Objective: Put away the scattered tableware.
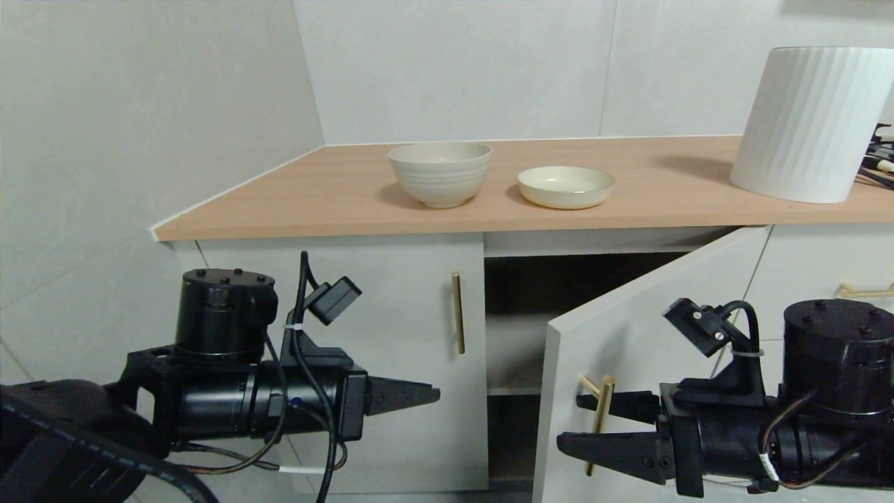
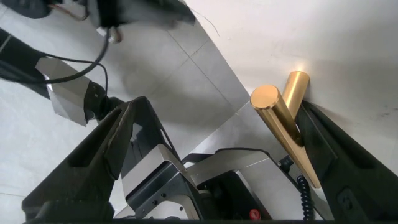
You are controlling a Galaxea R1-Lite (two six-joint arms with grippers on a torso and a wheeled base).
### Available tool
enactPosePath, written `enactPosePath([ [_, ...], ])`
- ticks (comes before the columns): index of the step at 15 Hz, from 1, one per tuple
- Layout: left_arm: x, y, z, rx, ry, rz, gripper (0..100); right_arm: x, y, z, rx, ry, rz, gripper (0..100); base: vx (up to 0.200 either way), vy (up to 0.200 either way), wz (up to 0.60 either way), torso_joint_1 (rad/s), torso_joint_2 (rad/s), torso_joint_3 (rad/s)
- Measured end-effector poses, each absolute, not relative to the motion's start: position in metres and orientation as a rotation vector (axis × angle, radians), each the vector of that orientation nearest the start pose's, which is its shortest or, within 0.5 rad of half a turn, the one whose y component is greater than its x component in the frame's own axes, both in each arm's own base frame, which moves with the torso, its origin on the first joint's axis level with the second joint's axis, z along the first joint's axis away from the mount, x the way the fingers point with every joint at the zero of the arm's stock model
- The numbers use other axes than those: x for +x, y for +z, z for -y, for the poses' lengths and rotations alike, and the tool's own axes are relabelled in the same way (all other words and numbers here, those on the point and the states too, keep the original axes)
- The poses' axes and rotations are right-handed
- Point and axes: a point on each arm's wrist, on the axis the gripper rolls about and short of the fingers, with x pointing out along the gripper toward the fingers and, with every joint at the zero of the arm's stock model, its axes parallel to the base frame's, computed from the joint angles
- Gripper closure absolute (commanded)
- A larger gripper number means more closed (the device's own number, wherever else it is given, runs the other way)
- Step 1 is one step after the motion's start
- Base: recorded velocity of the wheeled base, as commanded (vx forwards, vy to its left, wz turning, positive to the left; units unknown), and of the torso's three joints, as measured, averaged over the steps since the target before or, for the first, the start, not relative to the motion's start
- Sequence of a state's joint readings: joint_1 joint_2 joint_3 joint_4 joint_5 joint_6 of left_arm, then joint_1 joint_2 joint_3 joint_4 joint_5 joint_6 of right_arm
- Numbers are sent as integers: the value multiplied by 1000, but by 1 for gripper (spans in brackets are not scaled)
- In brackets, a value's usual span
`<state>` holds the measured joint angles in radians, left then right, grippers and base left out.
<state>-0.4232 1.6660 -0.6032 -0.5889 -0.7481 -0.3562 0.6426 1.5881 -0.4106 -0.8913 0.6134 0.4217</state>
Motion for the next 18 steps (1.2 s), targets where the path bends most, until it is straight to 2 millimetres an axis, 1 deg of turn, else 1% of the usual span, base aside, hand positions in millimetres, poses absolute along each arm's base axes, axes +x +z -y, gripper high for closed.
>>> enactPosePath([
  [1,241,140,127,-386,-1057,-653,100,181,140,-152,357,1163,-564,0,0,0,0,0,0,0],
  [3,251,143,143,-384,-1056,-601,100,181,140,-152,358,1162,-565,0,0,0,0,0,0,0],
  [5,260,135,163,-369,-1067,-581,100,181,140,-152,358,1162,-565,0,0,0,0,0,0,0],
  [7,267,124,188,-349,-1083,-515,100,180,140,-150,358,1161,-563,0,0,0,0,0,0,0],
  [9,267,110,208,-342,-1106,-531,100,176,141,-147,357,1161,-560,0,0,0,0,0,0,0],
  [10,268,103,215,-340,-1111,-548,100,175,142,-146,358,1160,-560,0,0,0,0,0,0,0],
  [11,269,97,222,-341,-1107,-537,100,174,142,-146,356,1158,-557,0,0,0,0,0,0,0],
  [13,272,93,235,-366,-1107,-470,100,174,142,-145,354,1154,-554,0,0,0,0,0,0,0],
  [15,269,85,244,-379,-1116,-498,100,176,142,-143,358,1146,-550,0,0,0,0,0,0,0],
  [18,264,81,255,-380,-1141,-510,100,183,142,-136,359,1107,-531,0,0,0,0,0,0,0],
])
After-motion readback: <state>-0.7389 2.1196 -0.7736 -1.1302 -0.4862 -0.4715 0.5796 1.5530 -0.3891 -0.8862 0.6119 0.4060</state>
